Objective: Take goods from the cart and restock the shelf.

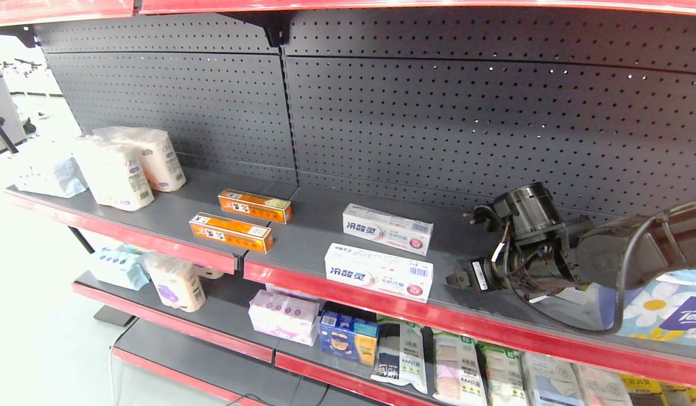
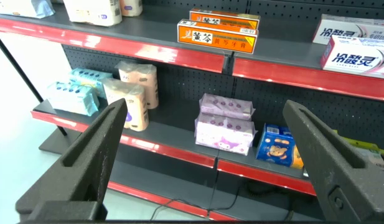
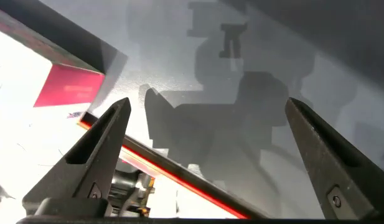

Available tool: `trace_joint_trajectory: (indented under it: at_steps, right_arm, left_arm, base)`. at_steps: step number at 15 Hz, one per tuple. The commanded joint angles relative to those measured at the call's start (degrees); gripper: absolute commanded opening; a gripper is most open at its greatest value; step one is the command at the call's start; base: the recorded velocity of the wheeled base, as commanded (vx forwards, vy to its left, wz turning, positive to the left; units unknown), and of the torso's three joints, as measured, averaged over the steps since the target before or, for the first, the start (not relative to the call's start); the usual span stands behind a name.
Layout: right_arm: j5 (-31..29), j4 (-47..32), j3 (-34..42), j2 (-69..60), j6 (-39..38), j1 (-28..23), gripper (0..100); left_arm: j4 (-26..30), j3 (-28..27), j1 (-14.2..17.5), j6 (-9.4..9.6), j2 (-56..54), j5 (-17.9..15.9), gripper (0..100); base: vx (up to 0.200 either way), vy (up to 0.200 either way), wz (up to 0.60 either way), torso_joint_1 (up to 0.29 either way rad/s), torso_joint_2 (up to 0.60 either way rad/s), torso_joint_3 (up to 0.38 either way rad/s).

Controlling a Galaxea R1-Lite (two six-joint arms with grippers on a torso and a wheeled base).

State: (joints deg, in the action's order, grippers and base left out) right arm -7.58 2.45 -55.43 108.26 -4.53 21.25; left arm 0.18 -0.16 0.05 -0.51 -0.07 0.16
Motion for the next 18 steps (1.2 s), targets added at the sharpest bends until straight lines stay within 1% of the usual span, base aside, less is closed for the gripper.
trace_joint_trajectory:
  at_steps: [1, 8, 11, 18]
  right_arm:
    - [-0.1, 0.1, -0.7, 1.5, -2.0, 0.5, 100]
    - [-0.4, 0.2, -0.2, 2.3, -2.9, -0.4, 100]
    - [-0.3, 0.1, 0.3, 2.0, -3.0, -2.5, 100]
    - [-0.2, 0.3, 0.2, 3.1, -3.6, -2.6, 100]
  left_arm:
    - [0.0, 0.0, 0.0, -0.02, 0.1, 0.0, 100]
    - [0.0, 0.0, 0.0, -0.02, 0.1, 0.0, 100]
    - [0.0, 0.0, 0.0, -0.02, 0.1, 0.0, 100]
    - [0.0, 0.0, 0.0, -0.02, 0.1, 0.0, 100]
  base:
    - [0.000, 0.000, 0.00, 0.000, 0.00, 0.000]
    - [0.000, 0.000, 0.00, 0.000, 0.00, 0.000]
    - [0.000, 0.000, 0.00, 0.000, 0.00, 0.000]
    - [0.000, 0.000, 0.00, 0.000, 0.00, 0.000]
